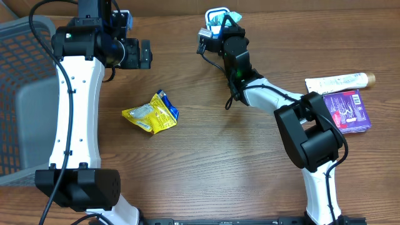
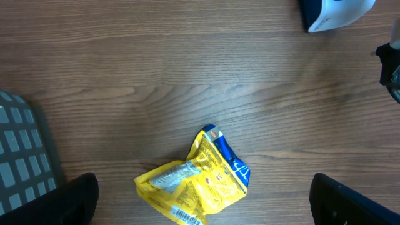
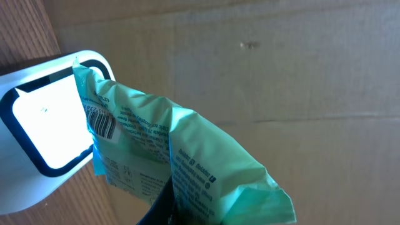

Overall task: Scan the item barcode
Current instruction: 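Hold the mint-green packet's barcode over the scanner with the right gripper, then carry the mint-green packet right and drop it beside the tube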

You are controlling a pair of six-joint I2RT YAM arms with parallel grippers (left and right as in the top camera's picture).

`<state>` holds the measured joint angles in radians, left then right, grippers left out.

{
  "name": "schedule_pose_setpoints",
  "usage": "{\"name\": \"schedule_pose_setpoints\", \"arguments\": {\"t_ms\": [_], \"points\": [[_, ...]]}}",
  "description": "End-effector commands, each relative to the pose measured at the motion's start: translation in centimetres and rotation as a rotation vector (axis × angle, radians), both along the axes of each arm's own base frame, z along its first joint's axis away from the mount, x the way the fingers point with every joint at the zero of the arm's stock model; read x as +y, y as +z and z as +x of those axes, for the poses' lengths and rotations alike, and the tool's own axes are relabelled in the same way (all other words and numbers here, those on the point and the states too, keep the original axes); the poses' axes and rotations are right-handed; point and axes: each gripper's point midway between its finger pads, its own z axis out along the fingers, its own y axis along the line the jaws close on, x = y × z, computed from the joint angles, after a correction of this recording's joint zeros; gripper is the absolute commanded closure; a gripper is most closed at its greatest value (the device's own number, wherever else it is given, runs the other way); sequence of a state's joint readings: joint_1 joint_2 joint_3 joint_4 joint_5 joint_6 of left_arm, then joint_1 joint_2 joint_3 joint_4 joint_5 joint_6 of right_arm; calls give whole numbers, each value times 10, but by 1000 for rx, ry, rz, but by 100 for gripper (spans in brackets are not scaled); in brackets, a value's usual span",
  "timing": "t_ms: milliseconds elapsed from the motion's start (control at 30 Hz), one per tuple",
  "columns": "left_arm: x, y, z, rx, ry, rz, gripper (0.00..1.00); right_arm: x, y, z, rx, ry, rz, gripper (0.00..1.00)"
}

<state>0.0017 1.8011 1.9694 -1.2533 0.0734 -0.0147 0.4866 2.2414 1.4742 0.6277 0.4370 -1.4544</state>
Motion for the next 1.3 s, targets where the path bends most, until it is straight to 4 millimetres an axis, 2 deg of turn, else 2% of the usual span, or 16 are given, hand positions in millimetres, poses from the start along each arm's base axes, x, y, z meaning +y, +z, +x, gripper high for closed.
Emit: {"name": "schedule_pose_setpoints", "arguments": {"t_ms": [0,167,267,367,467,667,800,867,1000,1167,1267], "points": [[0,-6,1,12,-20,13,0,3,58,-11,-89,-46,156,96],[0,-6,1,12,-21,13,0,-10,116,-35,-58,-74,292,96],[0,-6,1,12,-20,13,0,-20,139,-56,20,-81,441,96],[0,-6,1,12,-21,13,1,-27,152,-80,121,-72,597,96],[0,-6,1,12,-21,13,0,-39,154,-104,256,-83,785,96],[0,-6,1,12,-20,13,0,-74,133,-143,579,-198,1210,96],[0,-6,1,12,-21,13,1,-107,102,-157,782,-384,1493,96],[0,-6,1,12,-21,13,0,-130,87,-162,839,-495,1590,96],[0,-6,1,12,-21,13,0,-190,63,-165,814,-734,1722,96],[0,-6,1,12,-21,13,0,-255,48,-159,698,-896,1839,96],[0,-6,1,12,-21,13,0,-291,29,-148,644,-967,1879,96]]}}
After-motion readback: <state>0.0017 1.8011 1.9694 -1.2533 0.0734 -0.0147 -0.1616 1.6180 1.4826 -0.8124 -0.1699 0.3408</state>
